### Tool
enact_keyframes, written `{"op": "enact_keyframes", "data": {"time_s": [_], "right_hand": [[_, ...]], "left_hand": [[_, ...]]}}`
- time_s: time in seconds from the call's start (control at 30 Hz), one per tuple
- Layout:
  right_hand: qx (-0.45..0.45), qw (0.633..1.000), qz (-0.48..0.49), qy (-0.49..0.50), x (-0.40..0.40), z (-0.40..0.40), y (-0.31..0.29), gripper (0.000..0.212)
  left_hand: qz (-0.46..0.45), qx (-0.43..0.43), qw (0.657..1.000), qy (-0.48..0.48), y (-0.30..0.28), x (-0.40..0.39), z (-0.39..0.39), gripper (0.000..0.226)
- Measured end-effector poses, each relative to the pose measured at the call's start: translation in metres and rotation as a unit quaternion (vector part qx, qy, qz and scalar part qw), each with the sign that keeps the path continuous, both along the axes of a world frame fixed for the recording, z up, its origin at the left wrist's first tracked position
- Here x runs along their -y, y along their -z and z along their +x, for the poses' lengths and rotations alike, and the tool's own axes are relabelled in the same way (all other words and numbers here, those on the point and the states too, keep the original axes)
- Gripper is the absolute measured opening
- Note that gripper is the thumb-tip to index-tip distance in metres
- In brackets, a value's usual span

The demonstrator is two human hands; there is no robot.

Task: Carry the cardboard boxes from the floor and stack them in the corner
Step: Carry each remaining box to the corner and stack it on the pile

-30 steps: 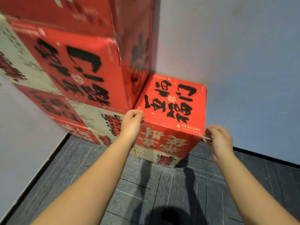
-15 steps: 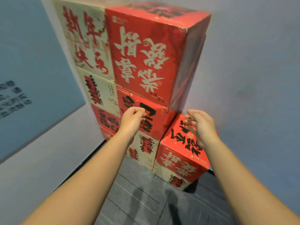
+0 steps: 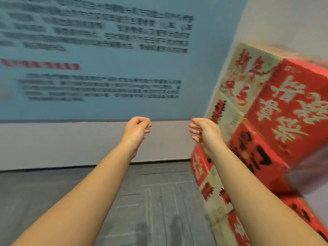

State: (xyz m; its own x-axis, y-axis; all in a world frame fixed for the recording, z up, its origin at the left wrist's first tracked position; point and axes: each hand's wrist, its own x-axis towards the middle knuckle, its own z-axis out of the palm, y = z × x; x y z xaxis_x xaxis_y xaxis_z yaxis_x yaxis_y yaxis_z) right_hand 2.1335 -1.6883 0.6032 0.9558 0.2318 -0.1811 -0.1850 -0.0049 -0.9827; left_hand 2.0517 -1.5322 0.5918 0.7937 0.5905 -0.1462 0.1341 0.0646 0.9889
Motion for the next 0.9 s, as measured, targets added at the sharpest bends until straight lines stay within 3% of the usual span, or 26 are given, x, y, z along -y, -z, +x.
{"op": "enact_keyframes", "data": {"time_s": [0.17,0.43,0.9], "right_hand": [[-0.009,0.981,-0.012,-0.191,-0.122,-0.078,0.002,0.019],[-0.001,0.899,-0.016,-0.438,-0.297,-0.254,-0.014,0.016],[-0.029,0.749,0.023,-0.662,-0.558,-0.59,-0.031,0.02]], "left_hand": [[-0.009,-0.002,0.981,-0.194,-0.002,-0.082,-0.13,0.025],[0.0,0.019,0.896,-0.443,-0.018,-0.185,-0.348,0.023],[0.042,0.008,0.736,-0.676,-0.051,-0.346,-0.69,0.024]]}}
